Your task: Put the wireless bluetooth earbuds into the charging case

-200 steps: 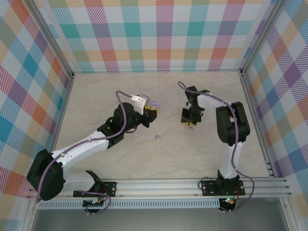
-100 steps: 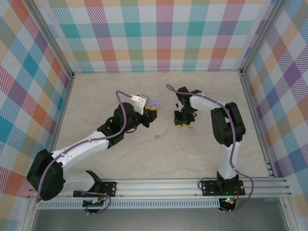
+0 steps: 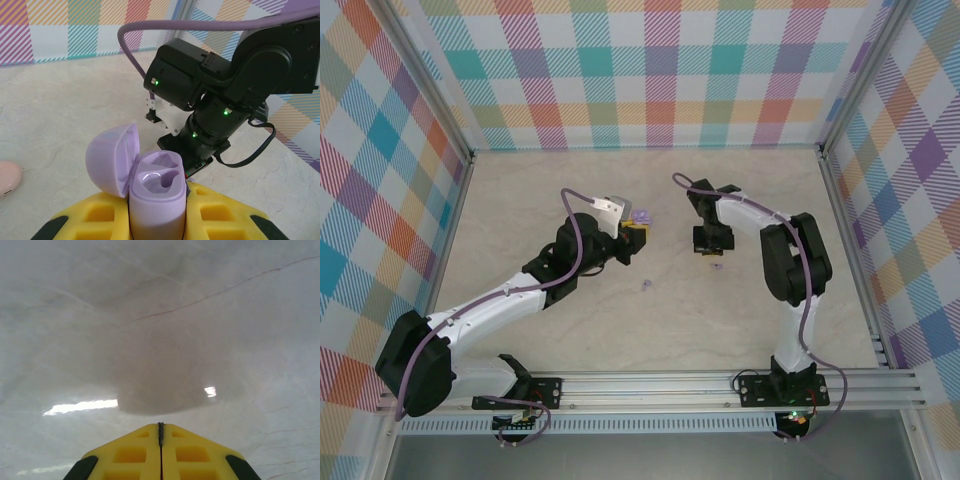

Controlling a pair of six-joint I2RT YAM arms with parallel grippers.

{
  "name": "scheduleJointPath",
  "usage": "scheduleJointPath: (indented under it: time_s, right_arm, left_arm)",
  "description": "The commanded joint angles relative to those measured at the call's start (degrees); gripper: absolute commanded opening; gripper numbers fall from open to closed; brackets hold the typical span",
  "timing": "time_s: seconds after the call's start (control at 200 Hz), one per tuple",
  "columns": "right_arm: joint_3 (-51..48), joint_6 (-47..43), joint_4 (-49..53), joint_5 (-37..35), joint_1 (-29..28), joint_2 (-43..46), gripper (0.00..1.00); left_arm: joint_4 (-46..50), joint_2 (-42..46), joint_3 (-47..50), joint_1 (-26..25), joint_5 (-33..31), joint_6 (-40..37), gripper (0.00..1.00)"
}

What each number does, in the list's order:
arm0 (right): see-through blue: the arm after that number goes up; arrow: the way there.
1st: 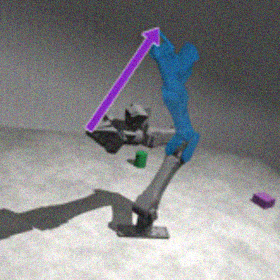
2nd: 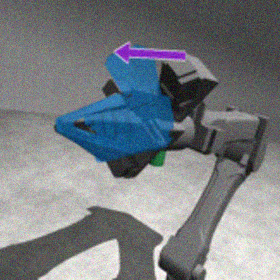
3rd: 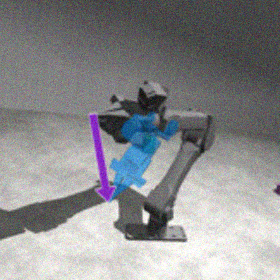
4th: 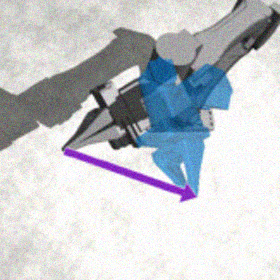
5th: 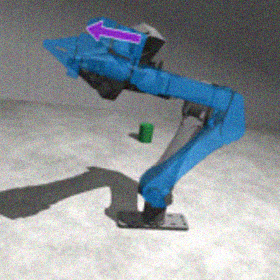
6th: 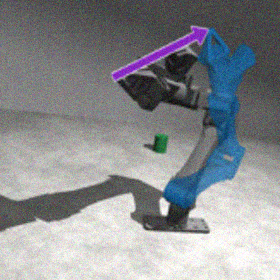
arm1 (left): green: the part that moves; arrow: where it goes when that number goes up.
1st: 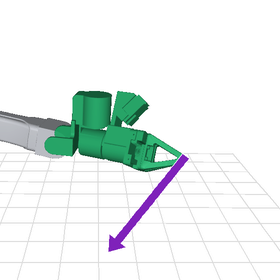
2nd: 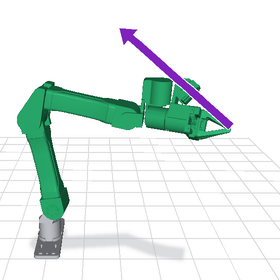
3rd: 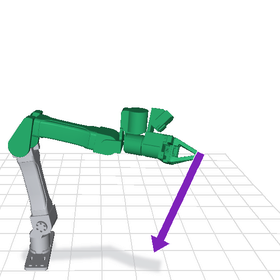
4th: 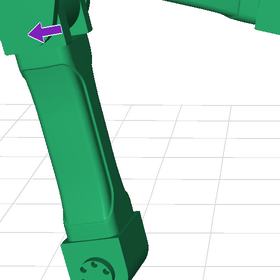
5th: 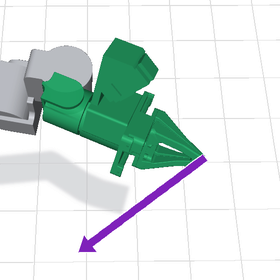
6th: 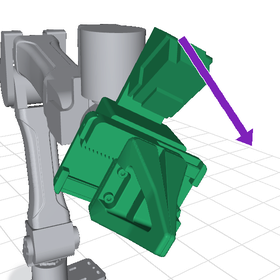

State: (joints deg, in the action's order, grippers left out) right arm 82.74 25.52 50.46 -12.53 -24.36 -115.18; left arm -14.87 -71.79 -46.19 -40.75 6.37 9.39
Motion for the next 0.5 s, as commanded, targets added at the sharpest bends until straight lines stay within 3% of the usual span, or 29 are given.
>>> scheduleJointPath:
  time_s: [0.0,0.495]
  right_arm:
    - [1.14,0.84,2.81,-2.97,0.27,-1.43,0.07]
    - [-1.13,-10.38,7.61,7.15,0.01,-0.81,0.09]
  left_arm:
    - [-0.15,1.72,0.31,0.07,0.38,0.45,0.1]
    - [-0.02,1.77,0.53,0.1,0.21,0.45,0.1]
